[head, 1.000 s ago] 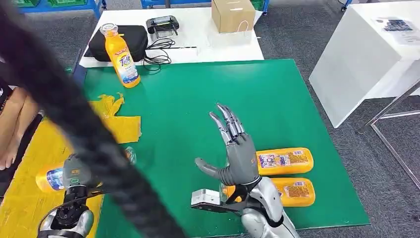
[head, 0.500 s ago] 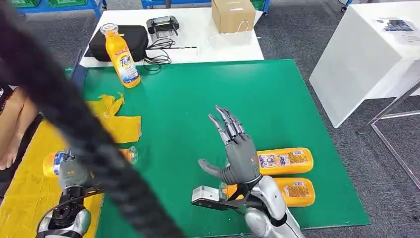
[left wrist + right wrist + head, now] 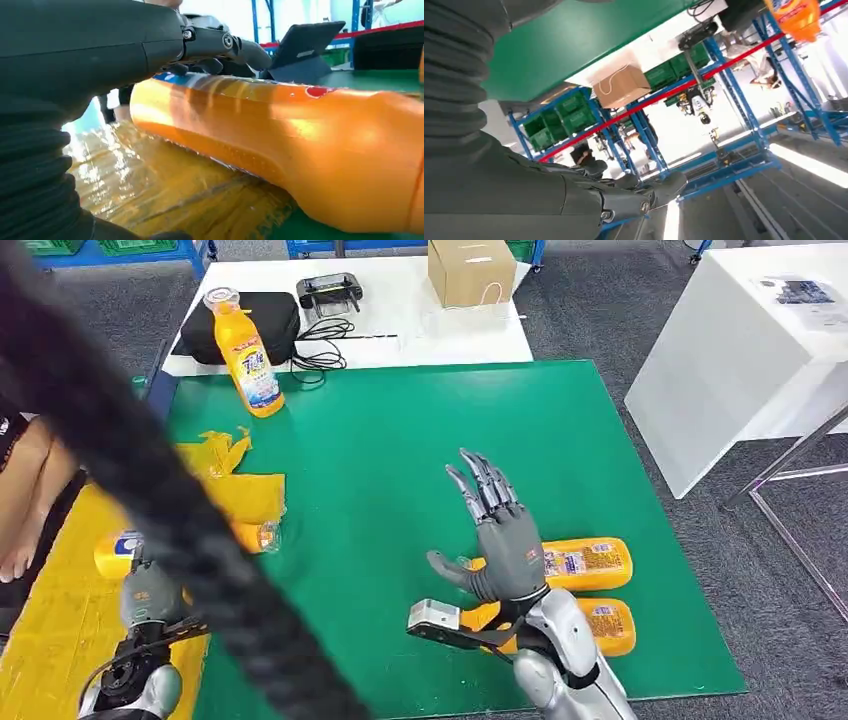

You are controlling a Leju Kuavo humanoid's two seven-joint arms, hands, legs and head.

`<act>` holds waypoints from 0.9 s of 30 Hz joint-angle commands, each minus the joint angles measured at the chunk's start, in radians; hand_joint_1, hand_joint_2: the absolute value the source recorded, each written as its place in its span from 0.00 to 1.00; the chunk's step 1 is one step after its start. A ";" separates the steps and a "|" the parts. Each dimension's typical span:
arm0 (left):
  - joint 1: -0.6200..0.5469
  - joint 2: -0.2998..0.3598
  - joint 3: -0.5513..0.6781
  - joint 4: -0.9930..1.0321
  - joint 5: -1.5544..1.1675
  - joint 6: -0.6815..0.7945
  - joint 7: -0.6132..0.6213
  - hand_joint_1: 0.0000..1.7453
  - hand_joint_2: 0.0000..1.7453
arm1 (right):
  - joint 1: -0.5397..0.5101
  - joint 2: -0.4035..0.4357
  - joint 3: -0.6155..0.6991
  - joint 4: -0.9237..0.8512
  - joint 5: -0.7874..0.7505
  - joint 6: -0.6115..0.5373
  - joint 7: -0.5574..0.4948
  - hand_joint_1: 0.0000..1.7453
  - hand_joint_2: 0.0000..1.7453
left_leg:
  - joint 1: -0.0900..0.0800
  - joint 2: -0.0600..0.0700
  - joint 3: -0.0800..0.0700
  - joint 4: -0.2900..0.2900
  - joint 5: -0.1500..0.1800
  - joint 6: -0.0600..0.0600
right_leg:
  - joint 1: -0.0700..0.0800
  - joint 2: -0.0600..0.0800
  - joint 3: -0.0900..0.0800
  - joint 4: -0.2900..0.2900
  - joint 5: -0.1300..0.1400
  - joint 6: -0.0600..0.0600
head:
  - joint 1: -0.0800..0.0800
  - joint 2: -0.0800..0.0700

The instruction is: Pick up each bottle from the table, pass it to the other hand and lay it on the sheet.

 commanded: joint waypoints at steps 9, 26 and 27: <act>0.096 -0.060 0.032 -0.165 0.254 -0.026 -0.162 0.00 1.00 | -0.051 -0.106 -0.093 0.111 -0.022 0.107 0.029 0.00 1.00 | 0.000 0.000 0.001 0.000 -0.001 0.000 | 0.000 -0.001 0.002 -0.001 0.000 0.000 | 0.000 0.000; 0.195 -0.122 0.109 -0.437 0.766 -0.098 -0.473 0.00 0.00 | -0.101 -0.226 -0.119 0.230 -0.144 0.300 -0.024 0.00 1.00 | 0.001 0.002 0.002 0.001 -0.002 0.001 | 0.002 0.001 0.003 -0.002 0.000 0.000 | 0.000 0.000; 0.205 -0.146 0.132 -0.487 0.878 -0.138 -0.519 0.00 0.00 | -0.109 -0.252 -0.115 0.256 -0.168 0.338 -0.048 0.00 1.00 | 0.002 0.004 0.004 0.002 -0.004 0.001 | 0.003 0.002 0.005 -0.002 -0.001 0.000 | 0.000 0.000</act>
